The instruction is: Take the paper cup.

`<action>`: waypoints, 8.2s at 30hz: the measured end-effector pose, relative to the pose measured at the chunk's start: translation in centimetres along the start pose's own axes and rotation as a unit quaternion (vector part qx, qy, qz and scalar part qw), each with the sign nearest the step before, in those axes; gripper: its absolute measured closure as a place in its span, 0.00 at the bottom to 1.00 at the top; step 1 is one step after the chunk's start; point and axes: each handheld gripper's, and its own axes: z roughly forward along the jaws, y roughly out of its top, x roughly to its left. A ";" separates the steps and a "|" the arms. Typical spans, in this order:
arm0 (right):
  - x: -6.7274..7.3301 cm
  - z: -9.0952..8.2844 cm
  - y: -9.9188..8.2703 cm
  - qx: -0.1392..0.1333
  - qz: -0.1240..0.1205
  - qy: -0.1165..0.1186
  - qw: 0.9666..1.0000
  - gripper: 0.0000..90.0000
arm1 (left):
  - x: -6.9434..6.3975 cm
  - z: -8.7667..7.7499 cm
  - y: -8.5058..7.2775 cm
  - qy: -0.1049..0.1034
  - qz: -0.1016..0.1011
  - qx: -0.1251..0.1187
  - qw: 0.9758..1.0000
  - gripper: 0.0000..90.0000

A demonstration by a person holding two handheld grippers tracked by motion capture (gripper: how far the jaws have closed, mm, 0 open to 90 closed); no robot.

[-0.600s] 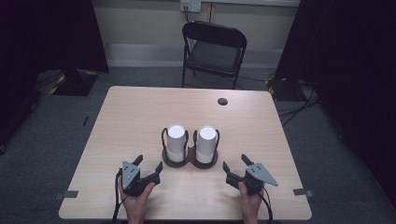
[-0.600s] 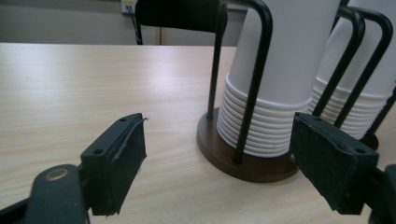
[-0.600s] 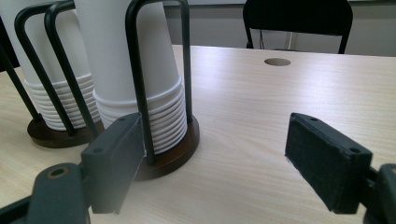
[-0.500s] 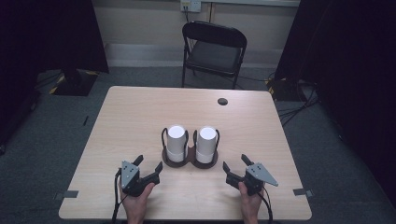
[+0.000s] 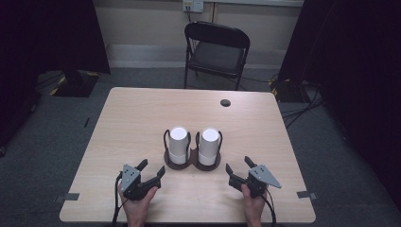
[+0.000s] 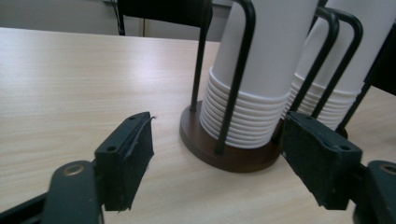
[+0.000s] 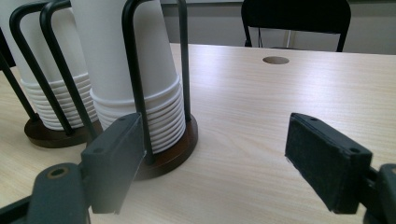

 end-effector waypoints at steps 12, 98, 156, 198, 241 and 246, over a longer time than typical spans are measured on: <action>0.0 0.1 0.0 0.007 0.003 -0.005 1.000 0.21 | -2.3 -0.4 3.3 -0.060 0.031 0.000 0.998 0.32; 0.1 -0.1 0.0 -0.004 0.002 -0.005 1.000 0.22 | -10.5 13.2 12.9 -0.149 0.163 0.085 0.972 0.35; 0.1 -0.1 0.0 -0.004 0.001 -0.006 1.000 0.22 | -10.2 12.1 14.0 -0.135 0.132 0.041 0.981 0.40; 0.1 -0.1 0.0 -0.003 0.000 -0.007 1.000 0.22 | -9.6 10.4 15.1 -0.142 0.100 -0.012 0.985 0.40; 0.1 0.0 0.0 -0.003 -0.001 -0.008 1.000 0.22 | -8.0 7.4 16.6 -0.168 0.026 -0.078 0.982 0.40; 0.2 0.0 0.0 0.000 -0.006 -0.010 1.000 0.22 | -7.6 6.1 16.2 -0.177 0.006 -0.095 0.979 0.40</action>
